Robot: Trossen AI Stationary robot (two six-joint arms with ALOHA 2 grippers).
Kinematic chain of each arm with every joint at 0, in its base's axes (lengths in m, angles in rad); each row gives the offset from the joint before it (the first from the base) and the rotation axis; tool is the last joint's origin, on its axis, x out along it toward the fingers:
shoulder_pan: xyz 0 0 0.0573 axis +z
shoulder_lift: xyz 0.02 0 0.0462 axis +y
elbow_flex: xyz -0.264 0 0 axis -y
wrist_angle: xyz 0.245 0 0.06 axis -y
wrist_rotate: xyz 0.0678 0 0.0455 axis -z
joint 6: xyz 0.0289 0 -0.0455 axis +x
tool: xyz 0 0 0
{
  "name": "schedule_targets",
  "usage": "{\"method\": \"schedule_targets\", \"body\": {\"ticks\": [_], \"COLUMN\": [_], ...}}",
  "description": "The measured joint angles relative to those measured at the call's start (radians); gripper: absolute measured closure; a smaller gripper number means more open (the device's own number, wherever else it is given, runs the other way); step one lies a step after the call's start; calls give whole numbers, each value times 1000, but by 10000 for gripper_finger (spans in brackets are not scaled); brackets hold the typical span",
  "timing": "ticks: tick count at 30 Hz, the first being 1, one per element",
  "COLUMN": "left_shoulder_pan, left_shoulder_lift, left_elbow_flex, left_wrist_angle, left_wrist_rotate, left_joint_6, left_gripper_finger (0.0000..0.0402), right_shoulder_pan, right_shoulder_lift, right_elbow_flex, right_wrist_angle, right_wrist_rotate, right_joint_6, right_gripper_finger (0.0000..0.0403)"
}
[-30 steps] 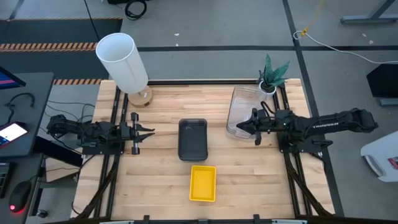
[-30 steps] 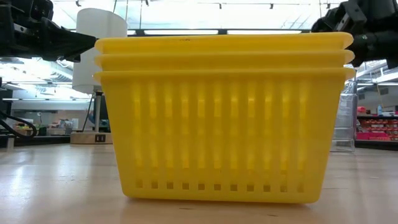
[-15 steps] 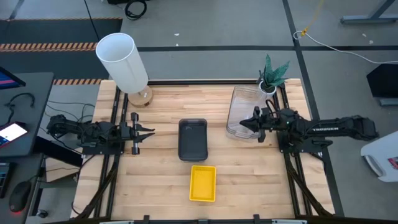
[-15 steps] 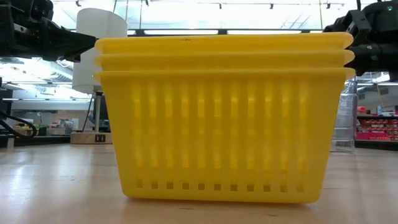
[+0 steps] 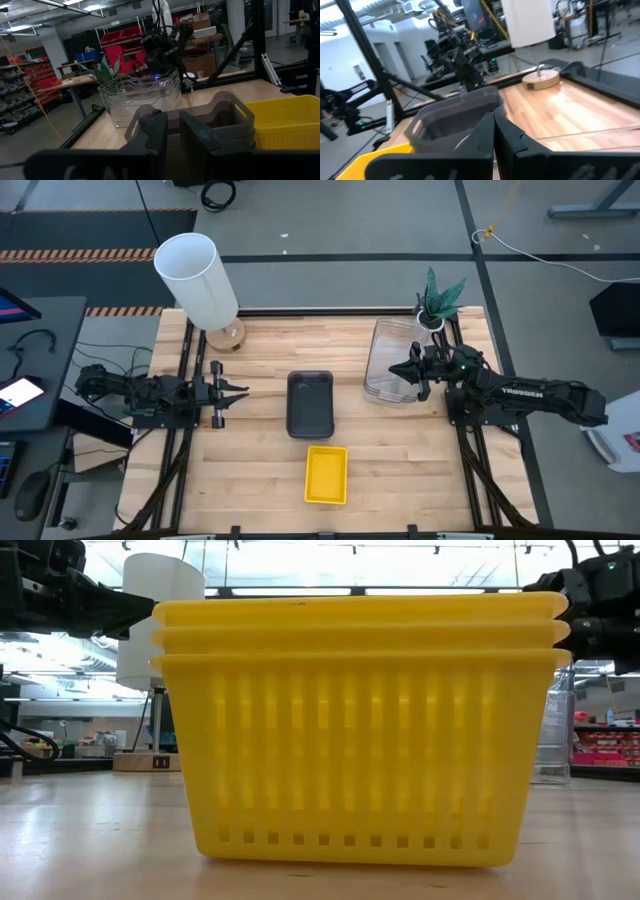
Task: Stack baskets by color
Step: Return to Home Position
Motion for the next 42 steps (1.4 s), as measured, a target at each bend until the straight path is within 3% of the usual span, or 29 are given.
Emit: {"method": "schedule_targets", "body": {"ticks": [12, 21, 31, 42], "left_shoulder_pan": [0, 0, 0, 0], "left_shoulder_lift": [0, 0, 0, 0], "left_elbow_flex": [0, 0, 0, 0], "left_wrist_angle": [0, 0, 0, 0], "left_wrist_rotate": [0, 0, 0, 0], "left_joint_6": [0, 0, 0, 0], "left_gripper_finger": [343, 350, 343, 346], "right_shoulder_pan": [-35, -12, 224, 611], "right_shoulder_lift": [-66, -208, -395, -417], "right_elbow_flex": [0, 0, 0, 0], "right_wrist_angle": [-1, -33, -224, -291], "right_wrist_rotate": [28, 50, 372, 858], "right_joint_6": [-9, 28, -25, -160], "right_gripper_finger": [398, 398, 402, 402]}}
